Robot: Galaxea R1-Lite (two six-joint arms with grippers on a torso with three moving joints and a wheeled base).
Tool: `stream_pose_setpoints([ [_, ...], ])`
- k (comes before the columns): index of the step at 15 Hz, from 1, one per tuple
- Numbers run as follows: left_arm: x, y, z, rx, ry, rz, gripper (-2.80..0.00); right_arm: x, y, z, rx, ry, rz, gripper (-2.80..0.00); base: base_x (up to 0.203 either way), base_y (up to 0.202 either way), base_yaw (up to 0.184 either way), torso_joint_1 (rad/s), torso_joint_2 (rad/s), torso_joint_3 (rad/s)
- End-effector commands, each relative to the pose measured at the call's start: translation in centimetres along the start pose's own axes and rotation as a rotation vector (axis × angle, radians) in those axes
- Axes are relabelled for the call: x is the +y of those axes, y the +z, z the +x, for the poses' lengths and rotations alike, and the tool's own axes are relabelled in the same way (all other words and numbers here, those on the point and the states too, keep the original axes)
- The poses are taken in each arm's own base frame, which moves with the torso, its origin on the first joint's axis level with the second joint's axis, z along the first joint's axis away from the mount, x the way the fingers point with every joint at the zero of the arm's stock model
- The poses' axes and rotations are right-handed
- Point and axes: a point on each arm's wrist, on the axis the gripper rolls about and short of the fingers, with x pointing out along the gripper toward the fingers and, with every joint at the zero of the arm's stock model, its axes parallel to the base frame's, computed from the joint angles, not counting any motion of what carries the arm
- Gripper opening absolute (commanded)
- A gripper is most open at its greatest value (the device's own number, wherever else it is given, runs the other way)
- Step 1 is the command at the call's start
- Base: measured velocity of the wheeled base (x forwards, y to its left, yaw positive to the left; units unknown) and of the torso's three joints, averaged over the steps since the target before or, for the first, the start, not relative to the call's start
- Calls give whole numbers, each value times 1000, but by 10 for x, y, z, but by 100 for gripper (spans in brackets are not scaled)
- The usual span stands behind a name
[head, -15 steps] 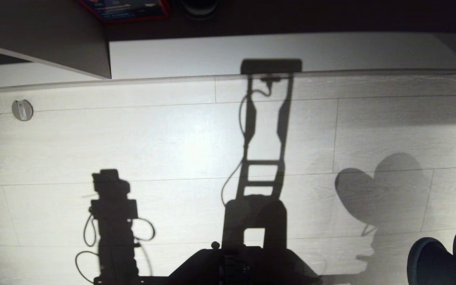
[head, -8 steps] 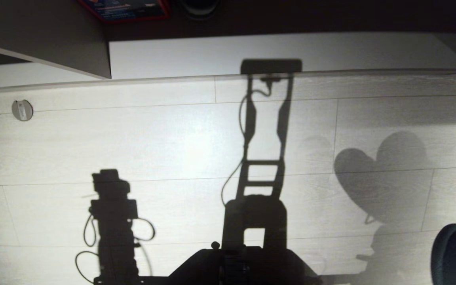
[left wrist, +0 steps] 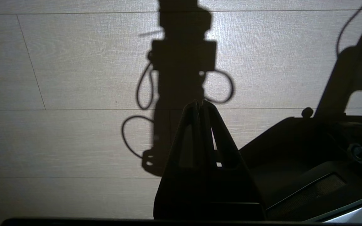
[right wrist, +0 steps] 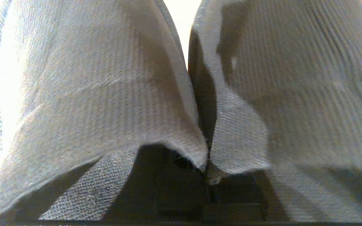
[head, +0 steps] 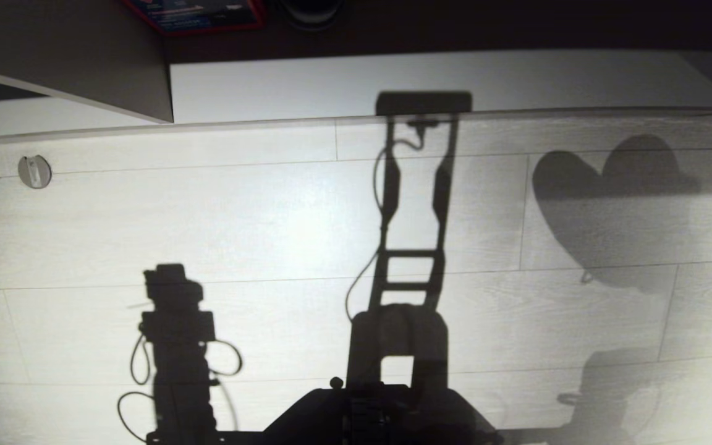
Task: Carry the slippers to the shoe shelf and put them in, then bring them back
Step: Place the slippers into the shoe cabinet
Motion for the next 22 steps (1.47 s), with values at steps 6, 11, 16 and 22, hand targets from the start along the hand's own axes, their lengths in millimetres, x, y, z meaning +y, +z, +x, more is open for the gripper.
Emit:
stream_pose_setpoints([
  [6, 0, 0, 0, 0, 0, -1, -280, -5, -2, 72, 129, 1, 7, -280, 0, 0, 0, 0, 0, 0],
  [11, 0, 0, 0, 0, 0, -1, -280, -6, -8, 104, 67, -8, -1, -280, 0, 0, 0, 0, 0, 0],
  [16, 0, 0, 0, 0, 0, -1, -280, -8, -22, 132, -18, -16, -11, -280, 0, 0, 0, 0, 0, 0],
  [22, 0, 0, 0, 0, 0, -1, -280, -10, -32, 149, -96, -31, -16, -280, 0, 0, 0, 0, 0, 0],
])
